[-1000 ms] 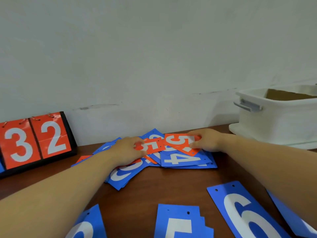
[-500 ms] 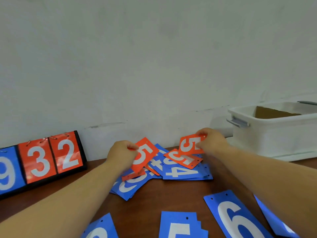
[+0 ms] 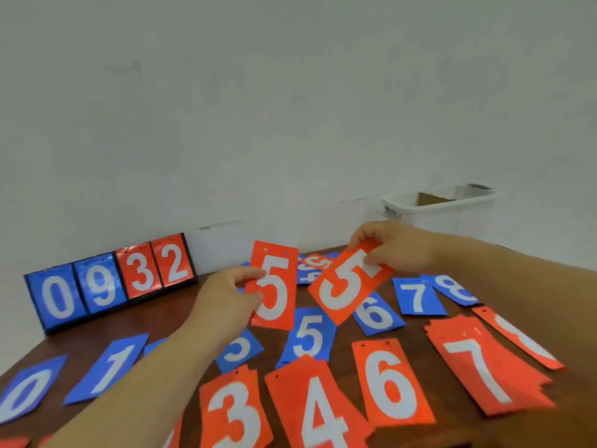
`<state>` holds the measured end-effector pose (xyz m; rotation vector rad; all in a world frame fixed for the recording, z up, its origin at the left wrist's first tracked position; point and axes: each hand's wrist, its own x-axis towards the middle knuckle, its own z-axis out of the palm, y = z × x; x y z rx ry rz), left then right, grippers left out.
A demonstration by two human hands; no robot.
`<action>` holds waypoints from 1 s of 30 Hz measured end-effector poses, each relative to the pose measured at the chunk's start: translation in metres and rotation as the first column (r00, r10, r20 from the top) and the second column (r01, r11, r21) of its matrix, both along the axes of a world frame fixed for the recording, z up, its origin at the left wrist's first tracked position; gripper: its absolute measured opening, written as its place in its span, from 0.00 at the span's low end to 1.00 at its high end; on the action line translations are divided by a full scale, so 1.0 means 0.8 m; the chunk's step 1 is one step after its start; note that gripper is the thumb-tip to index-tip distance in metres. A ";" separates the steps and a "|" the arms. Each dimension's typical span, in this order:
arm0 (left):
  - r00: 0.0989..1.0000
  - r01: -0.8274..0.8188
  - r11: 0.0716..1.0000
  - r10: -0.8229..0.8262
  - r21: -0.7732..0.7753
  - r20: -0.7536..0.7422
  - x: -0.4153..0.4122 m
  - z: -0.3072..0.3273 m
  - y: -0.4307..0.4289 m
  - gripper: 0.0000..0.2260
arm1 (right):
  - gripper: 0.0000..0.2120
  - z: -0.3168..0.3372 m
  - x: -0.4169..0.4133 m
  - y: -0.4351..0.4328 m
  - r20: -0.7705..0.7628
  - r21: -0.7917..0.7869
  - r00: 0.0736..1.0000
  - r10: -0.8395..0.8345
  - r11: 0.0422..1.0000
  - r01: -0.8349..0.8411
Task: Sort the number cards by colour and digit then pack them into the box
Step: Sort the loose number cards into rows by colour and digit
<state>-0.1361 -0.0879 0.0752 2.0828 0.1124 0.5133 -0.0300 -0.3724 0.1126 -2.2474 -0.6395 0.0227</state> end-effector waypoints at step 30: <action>0.997 -0.046 0.923 0.017 -0.382 -0.079 -0.090 -0.068 -0.032 0.13 | 0.19 -0.066 -0.072 0.026 -0.301 -0.260 0.939 0.165 0.933 -0.247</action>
